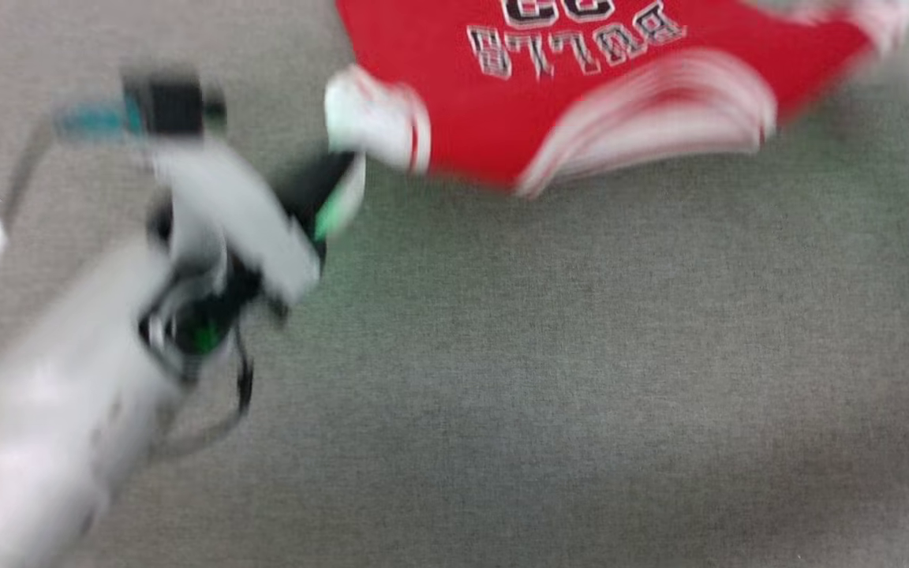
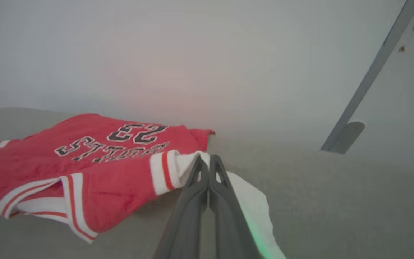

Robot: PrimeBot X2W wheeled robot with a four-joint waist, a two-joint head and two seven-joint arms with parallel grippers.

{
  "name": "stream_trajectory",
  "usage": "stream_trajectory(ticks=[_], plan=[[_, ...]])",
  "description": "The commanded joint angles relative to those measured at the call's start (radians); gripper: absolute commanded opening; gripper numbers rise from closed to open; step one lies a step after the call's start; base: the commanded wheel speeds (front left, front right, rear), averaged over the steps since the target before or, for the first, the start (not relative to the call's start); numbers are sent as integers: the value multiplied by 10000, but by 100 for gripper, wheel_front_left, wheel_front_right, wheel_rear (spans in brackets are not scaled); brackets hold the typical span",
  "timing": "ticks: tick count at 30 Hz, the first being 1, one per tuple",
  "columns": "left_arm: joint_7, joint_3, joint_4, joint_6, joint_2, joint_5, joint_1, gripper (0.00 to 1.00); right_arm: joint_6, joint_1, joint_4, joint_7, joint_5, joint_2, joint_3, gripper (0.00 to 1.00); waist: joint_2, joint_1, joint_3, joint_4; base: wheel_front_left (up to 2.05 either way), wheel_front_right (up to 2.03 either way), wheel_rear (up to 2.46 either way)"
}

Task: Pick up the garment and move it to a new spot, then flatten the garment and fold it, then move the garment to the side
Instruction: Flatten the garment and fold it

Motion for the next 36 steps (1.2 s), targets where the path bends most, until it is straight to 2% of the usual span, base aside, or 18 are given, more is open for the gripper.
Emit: stream_trajectory(ticks=[1,7,8,13,18,24,28,32,36], plan=[[-57,-77,-300,-28,238,-145,455,0,-17,525,-559,218,225,-432,40,0,0,0,-258,110,0,0,0],[-403,-437,-1582,-29,1360,-432,2469,0,-15,3078,-3228,1099,699,-2262,368,0,0,0,-765,81,0,0,0],[-403,-437,-1582,-29,1360,-432,2469,0,-15,3078,-3228,1099,699,-2262,368,0,0,0,-765,81,0,0,0],[-525,-615,-2377,-30,2123,-722,3545,0,-17,4939,-5315,1663,957,-3428,586,0,0,0,-1112,122,0,0,0],[-636,-759,-3034,-27,2859,-840,4432,0,-17,6432,-6677,2087,1201,-4223,628,0,0,0,-1362,125,0,0,0],[-860,-1052,-3975,170,3673,-818,5488,0,-15,7692,-7692,2264,1249,-4776,336,0,0,0,-1507,115,0,0,0],[-1193,-1109,-4801,537,4109,-732,6014,0,-15,8340,-8038,2127,1298,-5144,-164,0,0,0,-1431,190,0,0,0],[-1606,-1102,-4948,848,3858,-480,6101,0,-17,8710,-8091,2043,1119,-5093,-701,0,0,0,-1306,298,0,0,0],[-1719,-1113,-4303,730,3252,-453,5882,0,-15,8755,-7866,2522,728,-4368,-1040,0,0,0,-1169,344,0,0,0]])
